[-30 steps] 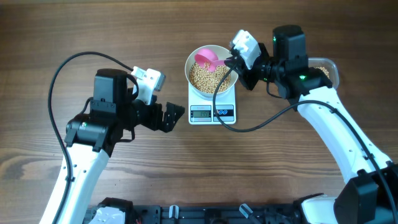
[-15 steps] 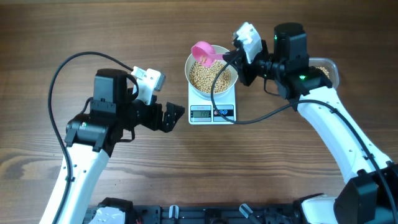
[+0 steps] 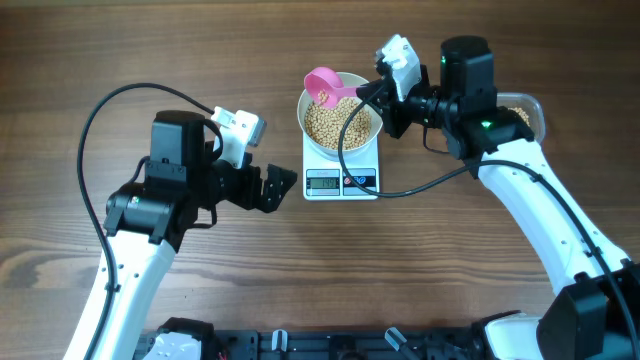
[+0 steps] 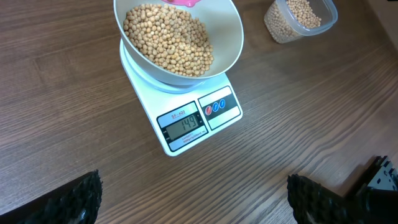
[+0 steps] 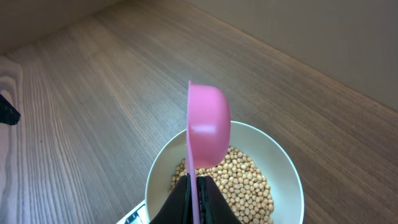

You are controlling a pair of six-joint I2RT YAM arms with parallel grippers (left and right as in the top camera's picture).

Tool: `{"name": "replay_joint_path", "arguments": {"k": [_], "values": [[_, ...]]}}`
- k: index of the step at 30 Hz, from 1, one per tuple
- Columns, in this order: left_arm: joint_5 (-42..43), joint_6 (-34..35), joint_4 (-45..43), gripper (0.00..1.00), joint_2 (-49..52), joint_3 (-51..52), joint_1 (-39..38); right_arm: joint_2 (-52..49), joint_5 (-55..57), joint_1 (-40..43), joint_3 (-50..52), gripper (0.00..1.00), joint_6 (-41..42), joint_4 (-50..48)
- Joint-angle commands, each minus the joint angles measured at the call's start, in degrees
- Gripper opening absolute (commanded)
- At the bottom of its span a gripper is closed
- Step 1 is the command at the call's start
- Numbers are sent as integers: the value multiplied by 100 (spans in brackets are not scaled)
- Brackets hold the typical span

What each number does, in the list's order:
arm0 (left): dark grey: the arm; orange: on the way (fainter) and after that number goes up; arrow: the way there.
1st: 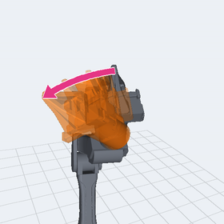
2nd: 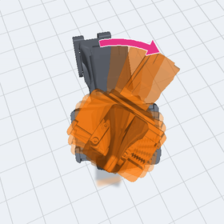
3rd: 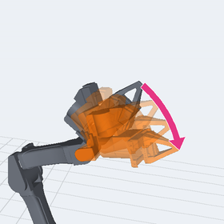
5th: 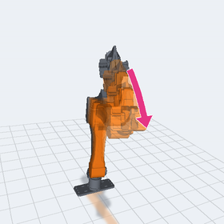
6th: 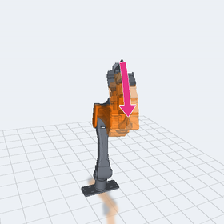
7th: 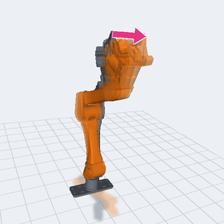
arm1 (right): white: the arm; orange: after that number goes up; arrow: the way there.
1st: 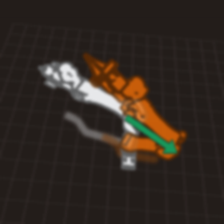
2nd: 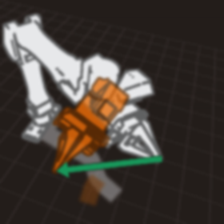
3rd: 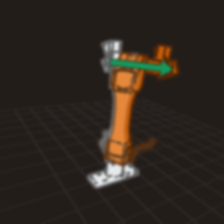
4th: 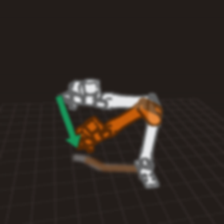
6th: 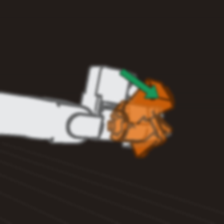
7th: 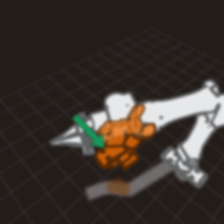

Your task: Scoop item into bowl and weigh 150g on scale

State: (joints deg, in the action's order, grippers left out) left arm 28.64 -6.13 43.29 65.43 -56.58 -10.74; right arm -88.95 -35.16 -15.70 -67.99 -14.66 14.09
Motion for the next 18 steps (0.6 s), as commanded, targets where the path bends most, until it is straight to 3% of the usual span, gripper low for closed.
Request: {"name": "replay_joint_path", "arguments": {"k": [1, 7, 14, 18], "values": [[85, 37, -15, 100, 26, 2, 42, -42, -175, -9, -111, 4, -79, 4], [85, 37, -15, 100, 26, 2, 42, -42, -4, -9, -111, 4, -232, 26], [85, 39, -15, 100, 26, 2, 42, -48, 920, -9, -111, 4, -1558, 595], [85, 37, -15, 100, 26, 2, 42, -46, 883, -11, -111, 4, -1182, 507]]}}
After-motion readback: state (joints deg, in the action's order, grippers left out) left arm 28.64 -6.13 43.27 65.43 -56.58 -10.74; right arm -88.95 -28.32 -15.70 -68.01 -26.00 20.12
